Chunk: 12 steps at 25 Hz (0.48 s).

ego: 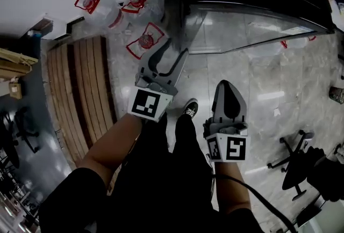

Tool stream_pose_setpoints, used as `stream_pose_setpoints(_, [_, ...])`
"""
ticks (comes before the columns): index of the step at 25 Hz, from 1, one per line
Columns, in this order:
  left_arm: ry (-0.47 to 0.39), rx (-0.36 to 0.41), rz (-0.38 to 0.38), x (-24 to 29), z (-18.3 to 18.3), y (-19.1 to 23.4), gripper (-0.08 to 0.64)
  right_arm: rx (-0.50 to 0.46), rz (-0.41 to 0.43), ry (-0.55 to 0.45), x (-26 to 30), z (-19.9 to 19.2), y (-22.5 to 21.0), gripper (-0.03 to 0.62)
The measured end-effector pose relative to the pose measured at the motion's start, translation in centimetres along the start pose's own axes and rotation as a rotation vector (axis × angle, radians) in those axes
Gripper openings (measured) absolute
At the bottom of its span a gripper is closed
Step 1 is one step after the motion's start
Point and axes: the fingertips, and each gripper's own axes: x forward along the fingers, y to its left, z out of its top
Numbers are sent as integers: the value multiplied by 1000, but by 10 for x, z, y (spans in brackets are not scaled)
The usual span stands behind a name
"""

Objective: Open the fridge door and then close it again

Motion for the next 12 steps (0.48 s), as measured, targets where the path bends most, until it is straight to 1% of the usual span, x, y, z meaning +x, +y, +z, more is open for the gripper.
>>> stream_pose_setpoints(5, [-30,21,-42,31,-14,14,170,32,-36,40,24,-34,-8,15])
stream_pose_setpoints(7, [-38,35,-67,39,-16,13,170,46,-49,54,31,-43,-12,15])
stream_pose_setpoints(10, [-29,68,-115,47,-21,6,170,65,-72,61,36,-52,-17,15])
stream_pose_setpoints(12, [-31,58,-118,49,-23,4,170,72,-81,66,37,-57,-20,15])
